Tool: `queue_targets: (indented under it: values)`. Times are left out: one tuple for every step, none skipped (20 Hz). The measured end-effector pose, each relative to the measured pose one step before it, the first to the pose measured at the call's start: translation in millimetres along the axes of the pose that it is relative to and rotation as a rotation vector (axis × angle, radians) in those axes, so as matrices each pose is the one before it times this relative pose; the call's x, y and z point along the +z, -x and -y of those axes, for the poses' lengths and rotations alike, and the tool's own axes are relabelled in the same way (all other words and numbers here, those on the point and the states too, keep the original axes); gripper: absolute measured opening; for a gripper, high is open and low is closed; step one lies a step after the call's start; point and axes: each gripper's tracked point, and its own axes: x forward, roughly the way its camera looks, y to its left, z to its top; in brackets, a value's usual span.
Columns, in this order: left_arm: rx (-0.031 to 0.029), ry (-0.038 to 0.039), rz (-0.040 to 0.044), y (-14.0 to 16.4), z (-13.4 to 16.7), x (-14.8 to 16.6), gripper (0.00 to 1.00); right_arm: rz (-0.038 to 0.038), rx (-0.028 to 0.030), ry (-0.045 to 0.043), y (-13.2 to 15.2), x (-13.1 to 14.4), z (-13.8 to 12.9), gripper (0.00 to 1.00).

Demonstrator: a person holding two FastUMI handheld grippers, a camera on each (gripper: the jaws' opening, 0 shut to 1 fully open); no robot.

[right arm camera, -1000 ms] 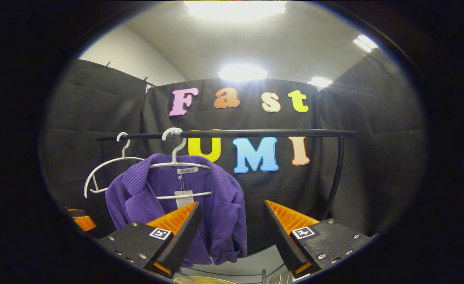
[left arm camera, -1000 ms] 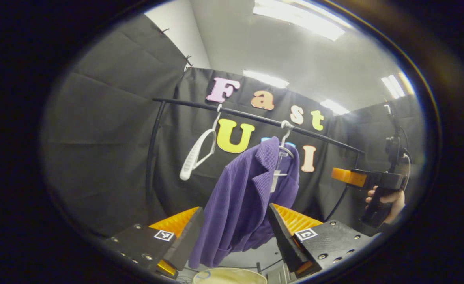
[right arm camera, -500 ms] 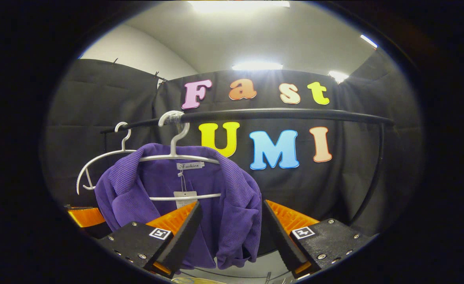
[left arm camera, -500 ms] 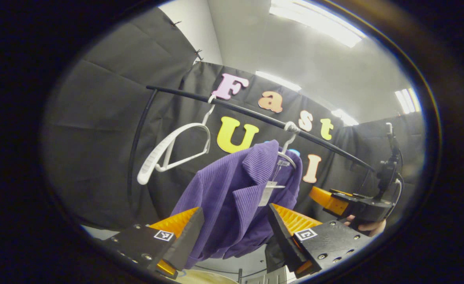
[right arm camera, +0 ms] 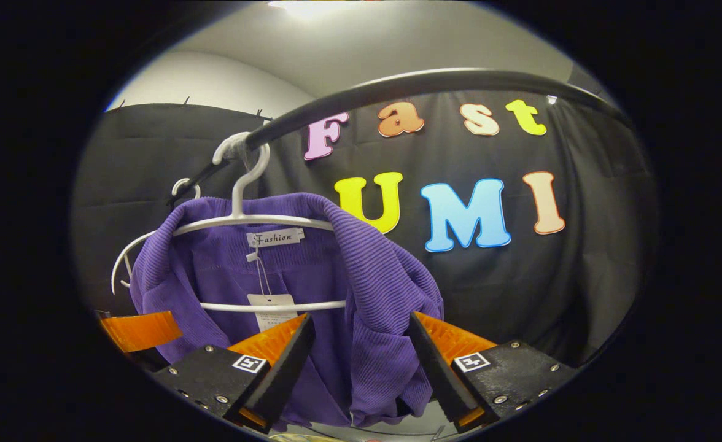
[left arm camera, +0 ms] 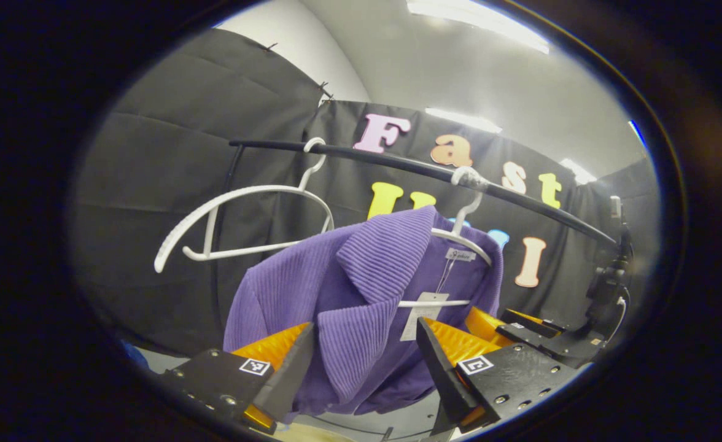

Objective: Grasp the clothes on the hanger with both hands and then place them into the laundry hamper below.

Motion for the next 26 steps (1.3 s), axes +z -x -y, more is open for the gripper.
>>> queue_targets:
  values:
    - [0.01655, -0.00741, -0.00249, -5.78, 5.34, -2.44, 0.98, -0.00191, 0.01141, -0.00105, -3.16, -3.80, 1.26, 0.95]
    - [0.03166, -0.01652, 0.00153, -6.30, 0.37, -0.77, 0.94, 0.00013, 0.00773, 0.00192, -6.17, -2.26, 2.60, 0.95]
    - [0.03932, -0.02004, 0.00497, -4.12, -2.73, -1.01, 0.98, 0.00052, 0.00518, 0.00259, -5.96, -2.97, 1.72, 0.95]
    - [0.04007, -0.01589, 0.00762, -3.58, -2.46, 0.03, 0.98, 0.00324, 0.00071, 0.00280, -5.03, -1.58, 2.53, 0.95]
    - [0.02656, -0.00928, 0.00370, -0.67, -0.91, -0.78, 0.98, -0.00035, -0.00349, 0.00091, -3.88, -3.31, 3.75, 0.95]
    - [0.01660, -0.00514, 0.00557, -2.44, -0.52, -0.18, 0.98, 0.00244, -0.00289, -0.00420, -3.52, -1.14, 4.04, 0.95]
    - [0.01917, -0.00788, 0.00779, -2.83, -0.69, -1.57, 0.98, 0.00235, -0.00180, -0.00647, -3.69, -0.82, 1.82, 0.95]
    - [0.02021, -0.01060, 0.00605, -2.06, -2.00, -0.21, 0.98, 0.00093, -0.00123, -0.00658, -3.67, -0.25, 3.07, 0.95]
    - [0.01659, -0.00988, 0.00056, -2.47, 0.49, -1.99, 0.98, 0.00025, 0.00310, -0.00753, -2.26, -1.05, 2.86, 0.95]
    - [0.00387, -0.00785, -0.00244, -2.55, 0.63, -1.41, 0.94, 0.00483, 0.00942, -0.00853, -1.79, 1.00, 0.85, 0.95]
    - [0.00438, -0.00633, -0.00022, -5.76, 0.39, -0.06, 0.90, 0.00473, 0.00757, -0.00324, -1.78, 0.34, -0.48, 0.95]
    - [0.01138, -0.00609, 0.00198, -3.82, -1.60, -0.82, 0.93, 0.00584, 0.00011, 0.00118, -0.35, 1.21, 0.87, 0.94]
    - [0.00776, -0.00157, 0.00523, -0.10, -2.07, 0.10, 0.81, 0.00599, 0.00674, 0.00000, 0.63, 0.35, -0.02, 0.91]
    - [-0.00230, 0.00066, 0.00382, -0.23, -0.07, 0.07, 0.71, 0.00382, 0.00756, 0.00045, -0.51, 0.39, -0.70, 0.89]
    - [-0.01145, 0.00058, -0.00157, -0.41, 1.39, 0.12, 0.70, 0.00000, 0.00828, 0.00145, -0.69, -1.30, -1.06, 0.82]
    - [-0.01447, -0.00369, -0.00119, -1.22, 0.82, 0.30, 0.70, -0.00136, 0.00428, 0.00250, 0.09, -0.34, -0.04, 0.78]
    - [0.02009, -0.00906, -0.00038, -2.25, -5.34, -0.98, 0.62, -0.00026, 0.00286, 0.00021, -1.16, -0.28, 0.61, 0.67]
    - [-0.02558, 0.00025, -0.00168, -0.47, 3.87, -0.32, 0.54, 0.00128, 0.00556, -0.00107, -1.67, 0.57, 0.69, 0.61]
    - [-0.01473, -0.00849, 0.00384, -0.77, -0.03, 1.56, 0.47, 0.00068, 0.00091, 0.00081, -1.95, 1.08, 1.28, 0.49]
    - [0.03303, -0.00321, 0.00915, -2.77, -8.27, 1.10, 0.39, 0.00138, -0.00207, 0.00123, -0.51, 0.91, 1.90, 0.40]
    - [-0.03286, 0.02133, 0.00472, 7.11, 3.37, -0.43, 0.31, 0.00140, 0.00638, -0.00183, -0.63, 0.00, 0.31, 0.31]
    - [-0.06382, 0.02996, -0.00657, -0.37, 11.84, -0.51, 0.23, 0.00032, 0.01297, -0.00150, -0.92, 0.68, -1.79, 0.27]
    - [-0.02789, 0.01487, -0.00537, 3.79, 3.52, -1.39, 0.16, -0.00073, 0.00128, 0.00780, 0.61, 0.08, 0.10, 0.18]
    - [0.01525, -0.00280, 0.00610, 2.74, -8.24, 1.38, 0.08, 0.00467, 0.00685, 0.00815, 1.33, 2.06, 0.32, 0.14]
    - [-0.02690, 0.01302, 0.00240, -2.66, -0.78, -0.13, 0.07, -0.00136, 0.01545, 0.00391, 0.26, -0.45, -2.47, 0.09]
    - [-0.01639, 0.00450, -0.01343, 3.08, 1.27, -1.17, 0.07, -0.00415, 0.02039, -0.00593, 0.83, -0.75, -2.29, 0.09]
